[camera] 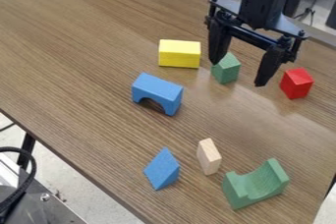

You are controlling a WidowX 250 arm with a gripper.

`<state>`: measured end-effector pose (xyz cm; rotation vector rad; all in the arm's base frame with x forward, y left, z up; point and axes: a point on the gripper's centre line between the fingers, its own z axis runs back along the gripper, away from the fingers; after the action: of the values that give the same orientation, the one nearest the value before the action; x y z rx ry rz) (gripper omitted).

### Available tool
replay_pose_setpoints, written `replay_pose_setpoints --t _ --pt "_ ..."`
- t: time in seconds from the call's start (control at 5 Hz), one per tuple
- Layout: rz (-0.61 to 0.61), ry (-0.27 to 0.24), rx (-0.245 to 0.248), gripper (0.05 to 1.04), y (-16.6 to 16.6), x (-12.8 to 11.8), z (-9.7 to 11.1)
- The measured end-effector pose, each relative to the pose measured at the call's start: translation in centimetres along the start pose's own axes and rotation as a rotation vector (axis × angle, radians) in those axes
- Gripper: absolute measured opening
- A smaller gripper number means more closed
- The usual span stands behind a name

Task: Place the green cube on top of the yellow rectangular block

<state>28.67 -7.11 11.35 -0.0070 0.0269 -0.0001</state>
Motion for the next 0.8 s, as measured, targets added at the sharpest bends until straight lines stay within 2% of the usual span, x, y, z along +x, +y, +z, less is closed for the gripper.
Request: replay_pose_setpoints --t 0.2,0.4,0.6,0.8 --pt "-0.001 0.039 0.009 0.991 0.0 -0.3 -0.9" --pt "0.022 0.236 0.068 0.991 0.1 1.2 -3.5" --pt "-0.022 0.238 0.045 0.991 1.1 2.4 -3.9" --pt "0.004 0.203 -0.008 0.991 2.8 3.4 -3.7"
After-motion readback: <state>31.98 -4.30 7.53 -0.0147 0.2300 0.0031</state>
